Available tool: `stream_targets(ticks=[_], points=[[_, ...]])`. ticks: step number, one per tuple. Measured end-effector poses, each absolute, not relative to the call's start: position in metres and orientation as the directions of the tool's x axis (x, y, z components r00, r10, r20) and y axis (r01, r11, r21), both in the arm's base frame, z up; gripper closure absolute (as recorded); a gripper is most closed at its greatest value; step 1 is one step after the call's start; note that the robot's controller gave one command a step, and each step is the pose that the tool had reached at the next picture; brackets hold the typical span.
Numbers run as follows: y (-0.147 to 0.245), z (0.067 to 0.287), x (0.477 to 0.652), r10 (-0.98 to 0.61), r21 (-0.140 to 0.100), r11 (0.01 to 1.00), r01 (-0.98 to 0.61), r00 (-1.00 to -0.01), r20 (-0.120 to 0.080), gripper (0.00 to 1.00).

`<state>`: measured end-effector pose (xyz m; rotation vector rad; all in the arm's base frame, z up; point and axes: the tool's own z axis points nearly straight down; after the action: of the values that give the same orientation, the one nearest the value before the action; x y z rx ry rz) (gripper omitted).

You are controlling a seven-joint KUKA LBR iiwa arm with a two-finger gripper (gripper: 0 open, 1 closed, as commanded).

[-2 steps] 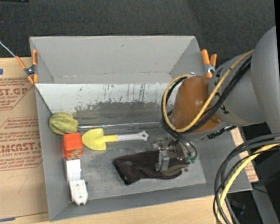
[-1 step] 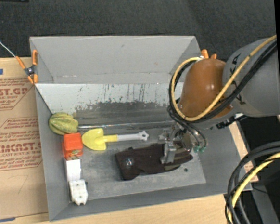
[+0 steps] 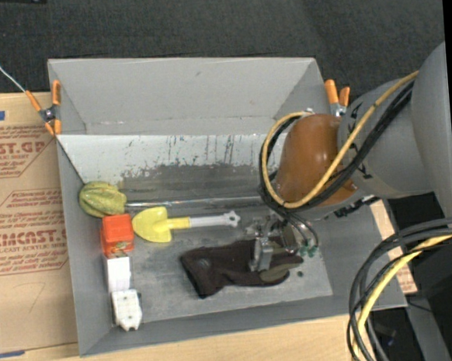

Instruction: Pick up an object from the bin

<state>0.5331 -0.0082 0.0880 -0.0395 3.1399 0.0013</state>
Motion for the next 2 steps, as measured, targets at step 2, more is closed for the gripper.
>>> stream_targets(ticks=[2], points=[[-0.006,0.164,0.528,-0.027,0.001,1.0,-0.027,-1.0,0.002,1.0]])
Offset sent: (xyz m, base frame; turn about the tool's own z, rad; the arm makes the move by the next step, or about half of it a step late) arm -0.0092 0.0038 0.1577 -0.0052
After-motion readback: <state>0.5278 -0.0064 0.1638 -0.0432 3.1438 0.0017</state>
